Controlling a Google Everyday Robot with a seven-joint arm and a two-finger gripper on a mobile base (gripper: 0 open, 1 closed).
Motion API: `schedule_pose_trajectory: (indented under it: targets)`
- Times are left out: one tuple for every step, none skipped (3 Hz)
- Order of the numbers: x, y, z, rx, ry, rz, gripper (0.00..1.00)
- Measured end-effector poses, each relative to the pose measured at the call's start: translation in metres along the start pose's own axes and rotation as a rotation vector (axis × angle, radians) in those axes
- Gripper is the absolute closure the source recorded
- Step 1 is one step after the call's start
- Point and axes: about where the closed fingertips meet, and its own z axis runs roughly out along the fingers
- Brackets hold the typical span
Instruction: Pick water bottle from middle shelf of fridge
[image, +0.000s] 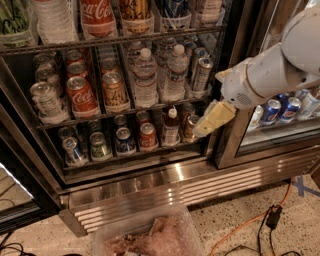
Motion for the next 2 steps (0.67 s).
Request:
schedule_pose_trajectory:
  targets:
    - [-0.025, -0.003, 0.035, -0.011, -0.122, 0.055, 0.00]
    - [-0.046, -0.001, 0.059, -0.013, -0.221, 0.109, 0.00]
